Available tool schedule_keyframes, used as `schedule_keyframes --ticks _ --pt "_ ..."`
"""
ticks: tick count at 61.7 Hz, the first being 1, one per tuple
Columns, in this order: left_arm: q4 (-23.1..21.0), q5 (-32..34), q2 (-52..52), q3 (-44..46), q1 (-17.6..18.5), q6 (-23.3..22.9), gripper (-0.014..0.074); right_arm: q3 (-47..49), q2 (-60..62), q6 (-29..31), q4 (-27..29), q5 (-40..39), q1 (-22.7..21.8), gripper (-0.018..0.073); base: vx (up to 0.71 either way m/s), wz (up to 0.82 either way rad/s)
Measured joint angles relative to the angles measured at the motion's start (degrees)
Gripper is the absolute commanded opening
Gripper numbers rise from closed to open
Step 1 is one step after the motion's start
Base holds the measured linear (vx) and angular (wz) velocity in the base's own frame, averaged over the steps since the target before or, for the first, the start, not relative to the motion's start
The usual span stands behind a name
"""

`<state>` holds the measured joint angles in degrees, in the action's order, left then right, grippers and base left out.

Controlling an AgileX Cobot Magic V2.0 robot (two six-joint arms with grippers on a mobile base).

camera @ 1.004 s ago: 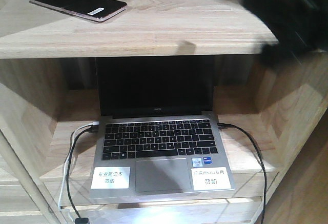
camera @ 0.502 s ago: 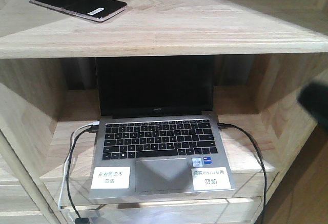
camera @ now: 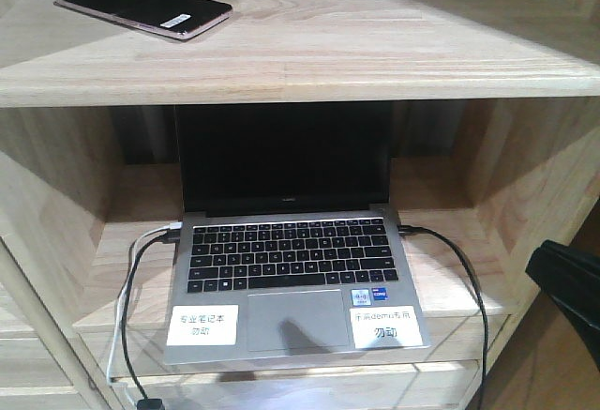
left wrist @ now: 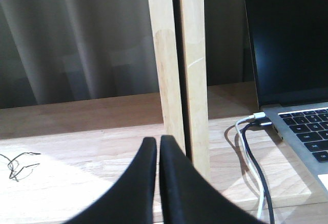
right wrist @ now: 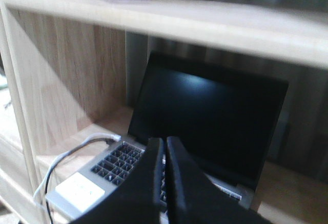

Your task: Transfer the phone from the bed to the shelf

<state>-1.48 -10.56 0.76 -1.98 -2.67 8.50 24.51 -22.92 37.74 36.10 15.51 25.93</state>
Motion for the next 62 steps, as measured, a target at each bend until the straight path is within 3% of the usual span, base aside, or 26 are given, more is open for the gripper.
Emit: schedule_keyframes --ticks 43,50,62 --pt "0.0 0.0 0.0 0.0 0.0 0.0 0.0001 0.0 0.0 -0.8 -1.1 0.0 0.0 -0.0005 0.00 0.00" --pt "0.0 0.0 0.0 0.0 0.0 0.0 0.0001 0.0 0.0 -6.6 -6.4 0.0 0.0 -0.0005 0.00 0.00" --pt "0.0 0.0 0.0 0.0 0.0 0.0 0.0001 0.0 0.0 -25.6 -21.3 0.0 0.0 -0.0005 0.00 0.00"
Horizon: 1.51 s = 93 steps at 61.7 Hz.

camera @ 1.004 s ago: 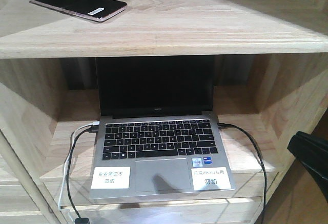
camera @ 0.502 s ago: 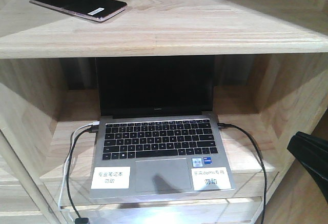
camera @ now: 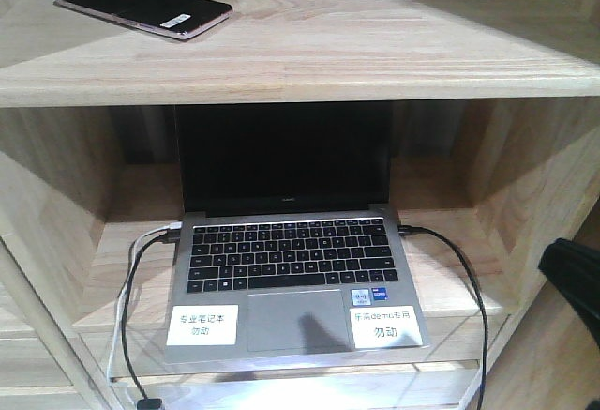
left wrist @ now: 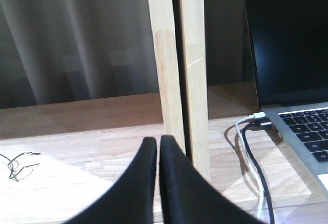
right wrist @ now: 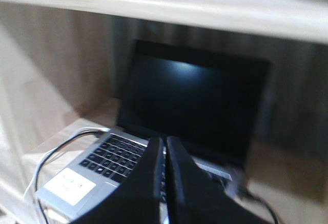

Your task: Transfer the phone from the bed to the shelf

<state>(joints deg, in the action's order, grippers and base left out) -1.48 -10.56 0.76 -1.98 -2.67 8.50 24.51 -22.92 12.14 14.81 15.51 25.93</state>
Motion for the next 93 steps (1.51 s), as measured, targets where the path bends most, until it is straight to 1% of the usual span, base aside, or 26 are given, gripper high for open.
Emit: schedule_keyframes --ticks 4,8,13,19,23,29,34,38,44,50,62,71,79,93 --pt "0.0 0.0 0.0 0.0 0.0 0.0 0.0001 0.0 0.0 -6.2 -5.0 0.0 0.0 -0.0005 0.00 0.00" --pt "0.0 0.0 0.0 0.0 0.0 0.0 0.0001 0.0 0.0 -10.6 -8.7 0.0 0.0 -0.0005 0.00 0.00" --pt "0.0 0.0 0.0 0.0 0.0 0.0 0.0001 0.0 0.0 -13.0 -10.9 0.0 0.0 -0.0005 0.00 0.00" --pt "0.0 0.0 0.0 0.0 0.0 0.0 0.0001 0.0 0.6 -13.8 -11.7 0.0 -0.3 -0.0005 0.00 0.00" --pt "0.0 0.0 0.0 0.0 0.0 0.0 0.0001 0.0 1.6 -14.1 -11.9 0.1 -1.6 -0.0005 0.00 0.00" --pt "0.0 0.0 0.0 0.0 0.0 0.0 0.0001 0.0 3.6 -14.2 -12.0 1.9 -5.9 -0.0005 0.00 0.00" --pt "0.0 0.0 0.0 0.0 0.0 0.0 0.0001 -0.1 5.3 -13.8 -12.1 4.8 -11.0 -0.0005 0.00 0.00" --pt "0.0 0.0 0.0 0.0 0.0 0.0 0.0001 -1.2 6.7 -13.1 -12.2 5.8 -14.2 -0.0005 0.00 0.00" --pt "0.0 0.0 0.0 0.0 0.0 0.0 0.0001 -4.6 9.5 -12.9 -12.2 6.2 -18.1 -0.0005 0.00 0.00" --pt "0.0 0.0 0.0 0.0 0.0 0.0 0.0001 -9.0 12.5 -12.9 -12.2 6.1 -20.3 -0.0005 0.00 0.00" --pt "0.0 0.0 0.0 0.0 0.0 0.0 0.0001 -18.5 18.9 -12.7 -12.2 2.5 -21.2 -0.0005 0.00 0.00" --pt "0.0 0.0 0.0 0.0 0.0 0.0 0.0001 -25.0 23.0 -12.7 -12.2 -3.4 -21.3 -0.0005 0.00 0.00" --pt "0.0 0.0 0.0 0.0 0.0 0.0 0.0001 -26.1 23.5 -12.7 -12.2 -5.7 -21.3 -0.0005 0.00 0.00" --pt "0.0 0.0 0.0 0.0 0.0 0.0 0.0001 -26.1 23.5 -12.7 -12.2 -6.0 -21.3 -0.0005 0.00 0.00"
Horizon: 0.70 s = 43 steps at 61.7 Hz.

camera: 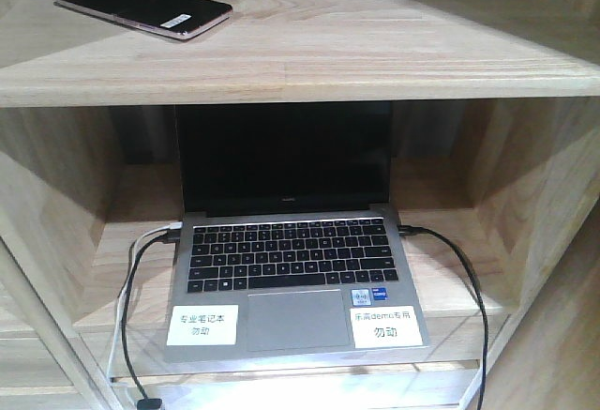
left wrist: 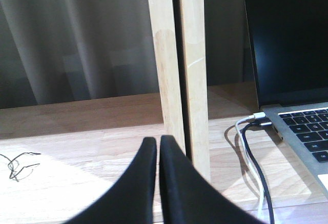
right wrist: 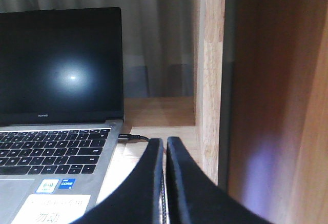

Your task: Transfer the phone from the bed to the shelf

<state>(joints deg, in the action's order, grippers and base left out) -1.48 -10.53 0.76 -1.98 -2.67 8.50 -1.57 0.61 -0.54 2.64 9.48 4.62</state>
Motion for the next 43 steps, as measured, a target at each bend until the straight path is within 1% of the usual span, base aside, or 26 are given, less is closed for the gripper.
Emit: schedule_keyframes --ticks 28,37,43 --pt "0.0 0.0 0.0 0.0 0.0 0.0 0.0001 0.0 0.0 0.0 0.0 -0.8 -0.2 -0.0005 0.00 0.00" --pt "0.0 0.0 0.0 0.0 0.0 0.0 0.0001 0.0 0.0 -0.5 0.0 -1.1 -3.5 -0.0005 0.00 0.00" --pt "0.0 0.0 0.0 0.0 0.0 0.0 0.0001 0.0 0.0 -0.6 0.0 -1.3 -4.3 -0.0005 0.00 0.00"
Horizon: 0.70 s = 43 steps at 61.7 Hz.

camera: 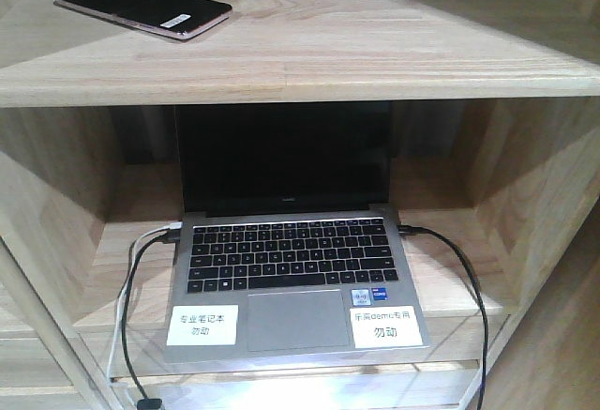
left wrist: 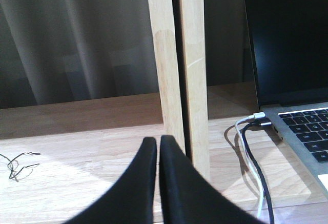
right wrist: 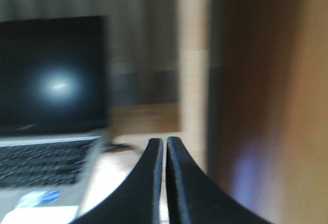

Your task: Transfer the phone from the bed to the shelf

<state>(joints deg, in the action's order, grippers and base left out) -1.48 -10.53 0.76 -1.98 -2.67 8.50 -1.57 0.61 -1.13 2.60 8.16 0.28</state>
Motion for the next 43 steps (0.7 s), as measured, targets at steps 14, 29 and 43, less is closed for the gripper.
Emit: schedule_keyframes --ticks 14,29,43 --pt "0.0 0.0 0.0 0.0 0.0 0.0 0.0001 0.0 0.0 -0.1 0.0 -0.1 0.0 -0.0005 0.00 0.00" --pt "0.0 0.0 0.0 0.0 0.0 0.0 0.0001 0.0 0.0 -0.1 0.0 -0.1 0.0 -0.0005 0.00 0.00" --pt "0.0 0.0 0.0 0.0 0.0 0.0 0.0001 0.0 0.0 -0.1 0.0 -0.1 0.0 -0.0005 0.00 0.00"
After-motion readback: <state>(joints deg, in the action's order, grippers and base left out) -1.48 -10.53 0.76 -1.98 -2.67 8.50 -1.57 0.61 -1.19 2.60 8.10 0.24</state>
